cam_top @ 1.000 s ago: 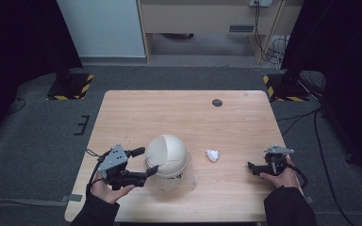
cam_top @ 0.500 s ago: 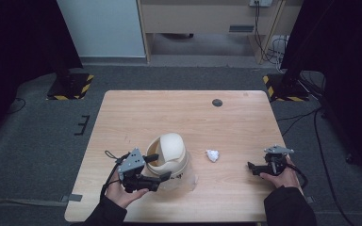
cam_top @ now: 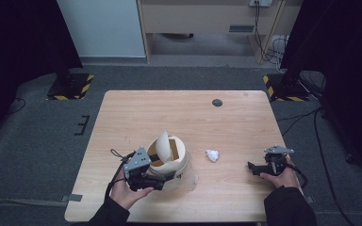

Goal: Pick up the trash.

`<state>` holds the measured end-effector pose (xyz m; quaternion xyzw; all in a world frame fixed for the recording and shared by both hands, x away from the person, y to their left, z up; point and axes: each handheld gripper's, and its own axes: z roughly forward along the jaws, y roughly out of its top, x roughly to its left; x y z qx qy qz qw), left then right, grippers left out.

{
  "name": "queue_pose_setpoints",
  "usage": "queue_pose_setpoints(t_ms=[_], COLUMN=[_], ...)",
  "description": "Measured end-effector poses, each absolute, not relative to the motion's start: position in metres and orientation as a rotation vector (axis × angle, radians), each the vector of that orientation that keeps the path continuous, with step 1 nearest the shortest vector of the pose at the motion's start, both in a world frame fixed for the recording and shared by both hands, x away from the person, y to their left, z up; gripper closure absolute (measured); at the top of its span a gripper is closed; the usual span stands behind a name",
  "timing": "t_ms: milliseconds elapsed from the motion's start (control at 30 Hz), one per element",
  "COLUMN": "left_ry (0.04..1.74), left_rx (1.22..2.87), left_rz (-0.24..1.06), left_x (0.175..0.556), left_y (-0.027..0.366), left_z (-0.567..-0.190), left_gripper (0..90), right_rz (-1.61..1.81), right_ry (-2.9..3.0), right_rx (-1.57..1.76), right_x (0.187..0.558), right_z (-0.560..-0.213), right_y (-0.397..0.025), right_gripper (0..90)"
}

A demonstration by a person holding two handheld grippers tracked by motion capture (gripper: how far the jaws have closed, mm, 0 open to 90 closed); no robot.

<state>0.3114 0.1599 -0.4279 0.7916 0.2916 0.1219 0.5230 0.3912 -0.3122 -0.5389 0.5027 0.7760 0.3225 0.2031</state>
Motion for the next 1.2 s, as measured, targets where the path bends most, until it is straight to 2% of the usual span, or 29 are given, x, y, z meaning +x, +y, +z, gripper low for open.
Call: queue_pose_setpoints(t_ms=[600,1200], left_ry=[0.740,0.692], left_rx=[1.734,1.623], left_rz=[0.409,0.454], left_x=[0.306,0.303], left_y=[0.210,0.212], left_z=[-0.384,-0.352], left_gripper=[19.3,18.1], right_rz=[0.900,0.900], right_ry=[2.166,2.165], right_rx=[1.403,1.402], right_x=[0.391,0.391], right_z=[-0.539,-0.539], right_y=[-0.312,-0.312], right_gripper=[0.8,0.8])
